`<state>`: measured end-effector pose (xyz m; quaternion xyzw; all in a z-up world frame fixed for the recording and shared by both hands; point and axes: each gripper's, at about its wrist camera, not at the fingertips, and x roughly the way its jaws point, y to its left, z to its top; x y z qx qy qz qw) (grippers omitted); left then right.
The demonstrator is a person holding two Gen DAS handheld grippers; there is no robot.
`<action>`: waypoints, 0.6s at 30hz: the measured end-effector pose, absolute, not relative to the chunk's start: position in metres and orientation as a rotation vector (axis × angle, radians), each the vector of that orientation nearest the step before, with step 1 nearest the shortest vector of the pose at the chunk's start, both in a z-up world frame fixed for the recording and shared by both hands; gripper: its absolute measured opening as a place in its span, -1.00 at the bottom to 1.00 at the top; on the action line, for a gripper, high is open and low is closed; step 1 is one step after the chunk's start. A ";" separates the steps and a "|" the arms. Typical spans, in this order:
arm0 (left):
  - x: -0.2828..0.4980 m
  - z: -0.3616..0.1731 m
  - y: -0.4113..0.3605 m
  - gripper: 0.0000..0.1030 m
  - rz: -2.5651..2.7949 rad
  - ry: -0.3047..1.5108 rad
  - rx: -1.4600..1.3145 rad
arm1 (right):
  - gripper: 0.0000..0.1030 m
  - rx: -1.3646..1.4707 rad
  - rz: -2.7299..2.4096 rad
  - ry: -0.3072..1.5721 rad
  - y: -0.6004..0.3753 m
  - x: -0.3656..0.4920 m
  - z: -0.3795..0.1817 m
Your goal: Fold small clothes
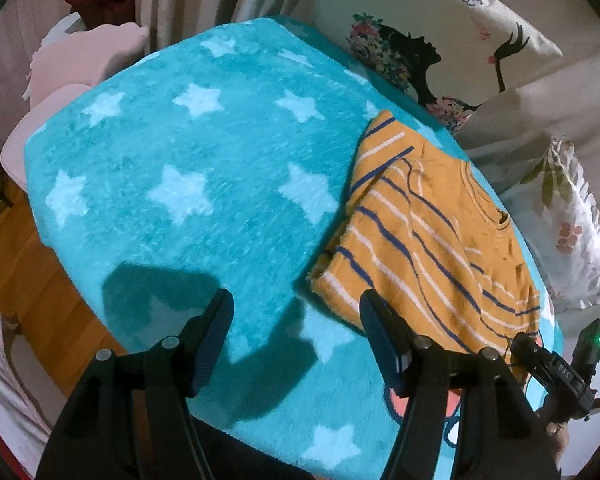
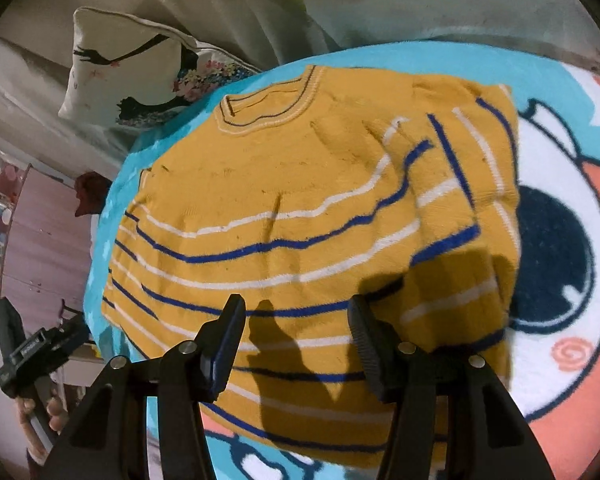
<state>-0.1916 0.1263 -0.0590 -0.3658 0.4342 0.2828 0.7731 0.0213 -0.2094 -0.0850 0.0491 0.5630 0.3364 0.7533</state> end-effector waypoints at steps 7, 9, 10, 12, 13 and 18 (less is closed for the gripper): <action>-0.169 -0.065 0.138 0.25 0.518 0.921 -0.795 | 0.13 0.060 0.727 1.149 -0.198 0.003 -0.038; -0.161 -0.071 0.147 0.25 0.485 0.936 -0.792 | 0.15 0.035 0.748 1.129 -0.180 -0.004 -0.027; -0.159 -0.074 0.152 0.25 0.477 0.942 -0.797 | 0.18 0.031 0.766 1.126 -0.166 -0.008 -0.022; -0.157 -0.080 0.164 0.25 0.455 0.956 -0.812 | 0.18 0.045 0.794 1.140 -0.143 -0.011 -0.021; -0.156 -0.082 0.168 0.25 0.443 0.958 -0.815 | 0.18 0.059 0.820 1.160 -0.124 -0.012 -0.022; -0.152 -0.092 0.185 0.25 0.348 0.992 -0.840 | 0.18 0.033 0.883 1.212 -0.043 -0.016 -0.032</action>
